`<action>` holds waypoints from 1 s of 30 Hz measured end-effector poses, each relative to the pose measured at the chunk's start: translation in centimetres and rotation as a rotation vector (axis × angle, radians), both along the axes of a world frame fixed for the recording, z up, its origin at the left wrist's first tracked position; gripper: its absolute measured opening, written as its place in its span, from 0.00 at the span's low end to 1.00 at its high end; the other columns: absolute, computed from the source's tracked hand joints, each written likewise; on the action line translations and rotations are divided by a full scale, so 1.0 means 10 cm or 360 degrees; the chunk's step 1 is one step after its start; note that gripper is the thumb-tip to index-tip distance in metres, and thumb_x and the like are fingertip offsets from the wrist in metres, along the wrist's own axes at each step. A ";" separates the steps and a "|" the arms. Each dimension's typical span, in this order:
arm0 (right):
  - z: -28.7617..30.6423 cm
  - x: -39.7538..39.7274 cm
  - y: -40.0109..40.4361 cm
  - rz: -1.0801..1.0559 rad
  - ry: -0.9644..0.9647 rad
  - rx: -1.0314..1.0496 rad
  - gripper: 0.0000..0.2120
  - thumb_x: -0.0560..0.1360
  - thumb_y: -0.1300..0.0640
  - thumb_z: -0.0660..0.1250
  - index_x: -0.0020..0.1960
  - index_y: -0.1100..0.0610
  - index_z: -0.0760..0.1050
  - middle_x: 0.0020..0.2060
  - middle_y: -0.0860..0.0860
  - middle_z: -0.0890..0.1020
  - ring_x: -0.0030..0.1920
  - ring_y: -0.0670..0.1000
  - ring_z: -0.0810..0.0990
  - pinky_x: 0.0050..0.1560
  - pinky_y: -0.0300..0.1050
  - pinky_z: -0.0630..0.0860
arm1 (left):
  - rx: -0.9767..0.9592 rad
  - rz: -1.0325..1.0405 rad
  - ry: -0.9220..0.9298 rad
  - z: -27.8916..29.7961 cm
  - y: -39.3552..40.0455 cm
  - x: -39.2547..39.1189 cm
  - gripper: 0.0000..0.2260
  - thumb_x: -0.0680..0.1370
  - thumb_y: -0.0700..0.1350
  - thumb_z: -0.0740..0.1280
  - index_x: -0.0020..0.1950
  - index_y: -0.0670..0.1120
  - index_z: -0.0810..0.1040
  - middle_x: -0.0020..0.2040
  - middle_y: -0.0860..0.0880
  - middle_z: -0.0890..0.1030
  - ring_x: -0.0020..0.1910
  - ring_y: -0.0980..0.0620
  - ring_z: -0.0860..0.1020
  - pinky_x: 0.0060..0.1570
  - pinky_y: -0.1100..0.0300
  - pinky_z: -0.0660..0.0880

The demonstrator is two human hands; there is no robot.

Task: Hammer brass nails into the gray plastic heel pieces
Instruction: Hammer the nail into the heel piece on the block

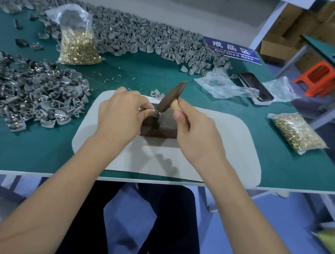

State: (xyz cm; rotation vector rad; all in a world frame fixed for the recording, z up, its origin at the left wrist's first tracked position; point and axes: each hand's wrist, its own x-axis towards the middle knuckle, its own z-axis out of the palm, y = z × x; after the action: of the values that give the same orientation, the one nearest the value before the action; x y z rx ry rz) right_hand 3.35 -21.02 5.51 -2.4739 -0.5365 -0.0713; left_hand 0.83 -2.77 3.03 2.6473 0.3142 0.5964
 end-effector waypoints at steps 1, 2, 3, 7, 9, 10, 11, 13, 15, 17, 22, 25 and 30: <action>0.03 0.00 -0.01 -0.0049 -0.0033 0.0112 0.18 0.86 0.48 0.56 0.74 0.42 0.71 0.59 0.50 0.85 0.58 0.59 0.80 0.55 0.56 0.78 | -0.0010 0.0002 -0.0001 0.00 0.00 0.00 0.03 0.79 0.53 0.71 0.50 0.58 0.85 0.47 0.56 0.82 0.53 0.49 0.73 0.40 0.55 0.67; 0.05 -0.02 -0.01 -0.0116 -0.0094 0.0273 0.18 0.86 0.47 0.57 0.74 0.43 0.72 0.59 0.49 0.85 0.58 0.57 0.81 0.55 0.55 0.79 | -0.0019 0.0006 -0.0007 0.00 0.00 0.00 0.03 0.79 0.53 0.71 0.49 0.58 0.85 0.47 0.56 0.82 0.53 0.49 0.73 0.40 0.56 0.67; 0.06 -0.03 -0.01 -0.0187 -0.0162 0.0410 0.18 0.86 0.47 0.57 0.74 0.43 0.72 0.59 0.48 0.85 0.58 0.54 0.81 0.55 0.52 0.79 | -0.0026 0.0014 -0.0010 -0.01 0.00 0.00 0.03 0.79 0.53 0.71 0.49 0.58 0.85 0.47 0.56 0.82 0.53 0.49 0.73 0.40 0.56 0.66; 0.02 0.10 -0.11 -0.0451 -0.0270 0.0189 0.19 0.86 0.49 0.54 0.76 0.43 0.69 0.59 0.50 0.84 0.56 0.58 0.80 0.48 0.51 0.72 | -0.0038 0.0021 0.0004 -0.02 -0.01 0.00 0.04 0.80 0.53 0.70 0.49 0.57 0.85 0.47 0.57 0.81 0.52 0.50 0.73 0.40 0.56 0.65; -0.04 0.24 -0.22 -0.0583 -0.0218 -0.0173 0.19 0.85 0.53 0.54 0.75 0.48 0.68 0.56 0.56 0.81 0.53 0.63 0.79 0.45 0.51 0.67 | -0.0034 0.0025 0.0029 -0.01 -0.01 0.00 0.04 0.80 0.54 0.70 0.50 0.58 0.84 0.47 0.57 0.81 0.53 0.51 0.72 0.40 0.56 0.64; -0.07 0.30 -0.27 -0.0616 -0.0148 -0.0277 0.19 0.84 0.56 0.55 0.75 0.50 0.69 0.56 0.59 0.79 0.53 0.64 0.78 0.46 0.52 0.66 | -0.0035 0.0024 0.0032 0.00 -0.01 0.00 0.04 0.80 0.54 0.69 0.50 0.58 0.84 0.48 0.57 0.81 0.54 0.51 0.72 0.40 0.56 0.64; -0.10 0.35 -0.30 -0.0609 -0.0053 -0.0325 0.20 0.83 0.58 0.56 0.74 0.51 0.69 0.56 0.61 0.78 0.54 0.65 0.78 0.47 0.52 0.67 | -0.0039 0.0021 0.0030 0.00 -0.01 0.00 0.05 0.80 0.54 0.69 0.50 0.58 0.84 0.48 0.57 0.81 0.54 0.51 0.73 0.40 0.56 0.64; -0.18 0.41 -0.33 -0.0527 0.0110 -0.0321 0.24 0.81 0.63 0.59 0.76 0.51 0.70 0.58 0.62 0.77 0.59 0.66 0.76 0.53 0.53 0.71 | -0.0045 0.0015 0.0030 -0.01 -0.01 0.00 0.05 0.81 0.54 0.69 0.51 0.58 0.84 0.48 0.57 0.81 0.54 0.50 0.73 0.41 0.56 0.65; -0.25 0.42 -0.35 -0.0473 0.0139 -0.0349 0.27 0.80 0.65 0.60 0.77 0.50 0.71 0.59 0.62 0.77 0.62 0.65 0.73 0.58 0.54 0.73 | -0.0045 0.0017 0.0037 -0.01 -0.01 0.00 0.05 0.81 0.55 0.69 0.51 0.59 0.85 0.48 0.57 0.80 0.54 0.50 0.73 0.41 0.56 0.65; -0.29 0.43 -0.36 -0.0453 0.0057 -0.0375 0.24 0.81 0.63 0.61 0.75 0.50 0.73 0.58 0.62 0.77 0.62 0.65 0.73 0.60 0.55 0.73 | -0.0059 0.0012 0.0040 -0.03 0.00 0.01 0.05 0.81 0.54 0.69 0.51 0.58 0.85 0.48 0.57 0.80 0.55 0.50 0.72 0.41 0.56 0.64; -0.21 0.40 -0.13 -0.0266 -0.0210 -0.0014 0.13 0.82 0.58 0.63 0.63 0.55 0.82 0.54 0.56 0.83 0.58 0.60 0.77 0.61 0.53 0.73 | -0.0110 -0.0034 0.0035 -0.05 0.01 0.02 0.05 0.81 0.54 0.69 0.51 0.58 0.84 0.49 0.57 0.80 0.56 0.50 0.73 0.41 0.56 0.64; -0.12 0.26 0.17 0.0064 -0.0159 0.0236 0.10 0.80 0.56 0.69 0.60 0.55 0.84 0.52 0.50 0.86 0.55 0.53 0.81 0.61 0.47 0.75 | -0.0190 -0.0074 -0.0043 -0.09 0.04 -0.05 0.04 0.81 0.51 0.68 0.52 0.56 0.82 0.50 0.57 0.79 0.58 0.51 0.74 0.44 0.55 0.69; -0.11 0.13 0.68 0.0386 -0.0180 0.0414 0.04 0.77 0.60 0.73 0.50 0.54 0.85 0.44 0.44 0.86 0.48 0.47 0.80 0.54 0.41 0.75 | -0.0361 -0.0079 -0.0253 -0.17 0.35 -0.32 0.03 0.78 0.48 0.69 0.51 0.56 0.79 0.49 0.60 0.76 0.47 0.60 0.70 0.40 0.58 0.68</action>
State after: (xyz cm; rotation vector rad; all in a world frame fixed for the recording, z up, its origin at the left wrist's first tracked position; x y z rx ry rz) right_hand 4.66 -14.23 4.36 -2.1461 -0.8176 -0.1736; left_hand -2.41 0.71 1.35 2.3682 0.2519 0.7058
